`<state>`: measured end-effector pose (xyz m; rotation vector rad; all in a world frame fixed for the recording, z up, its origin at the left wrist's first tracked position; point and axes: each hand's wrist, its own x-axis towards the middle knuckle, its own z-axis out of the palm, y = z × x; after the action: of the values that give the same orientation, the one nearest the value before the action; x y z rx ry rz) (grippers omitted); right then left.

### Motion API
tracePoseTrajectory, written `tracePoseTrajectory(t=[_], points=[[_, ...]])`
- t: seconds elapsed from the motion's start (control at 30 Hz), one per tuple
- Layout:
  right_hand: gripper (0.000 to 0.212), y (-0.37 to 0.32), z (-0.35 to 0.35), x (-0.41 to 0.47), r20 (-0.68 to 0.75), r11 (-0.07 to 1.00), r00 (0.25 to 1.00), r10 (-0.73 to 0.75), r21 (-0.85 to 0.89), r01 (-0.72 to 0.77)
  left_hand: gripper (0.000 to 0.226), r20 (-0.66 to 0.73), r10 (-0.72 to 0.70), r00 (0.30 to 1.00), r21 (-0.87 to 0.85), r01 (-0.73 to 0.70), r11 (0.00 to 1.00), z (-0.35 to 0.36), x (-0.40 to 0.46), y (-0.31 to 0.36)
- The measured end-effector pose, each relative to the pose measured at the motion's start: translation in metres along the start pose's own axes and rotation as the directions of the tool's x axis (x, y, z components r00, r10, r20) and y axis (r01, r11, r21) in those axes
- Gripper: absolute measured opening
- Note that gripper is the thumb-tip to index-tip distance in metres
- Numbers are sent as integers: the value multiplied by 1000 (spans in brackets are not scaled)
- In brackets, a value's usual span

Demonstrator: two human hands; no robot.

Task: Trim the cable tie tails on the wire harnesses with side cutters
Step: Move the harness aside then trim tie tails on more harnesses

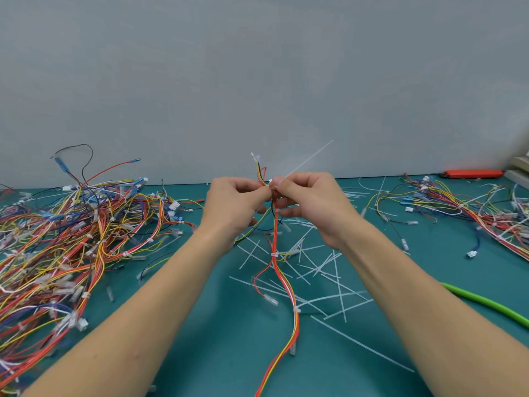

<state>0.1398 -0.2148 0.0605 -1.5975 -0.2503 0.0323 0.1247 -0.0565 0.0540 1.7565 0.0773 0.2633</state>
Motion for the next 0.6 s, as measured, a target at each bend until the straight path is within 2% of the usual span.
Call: tracePoseTrajectory(t=[0.13,0.23,0.43,0.5,0.6], points=[[19,0,0,0,14,991,997,-81,-109,82,10,-33,-4,999,18,4,1000,1,0,1],[18,0,-2,1,24,985,996,-88,-149,91,10,-24,-5,1000,18,6,1000,1,-1,1],[9,0,-6,2,40,1000,999,-17,-10,18,14,7,-40,999,-48,40,998,0,1,0],[8,-1,-11,3,46,994,999,17,-111,-12,15,43,-86,995,-101,90,991,-1,1,-1],[19,-2,-20,3,92,921,992,80,-387,-39,11,85,-129,988,-177,143,974,-4,2,-3]])
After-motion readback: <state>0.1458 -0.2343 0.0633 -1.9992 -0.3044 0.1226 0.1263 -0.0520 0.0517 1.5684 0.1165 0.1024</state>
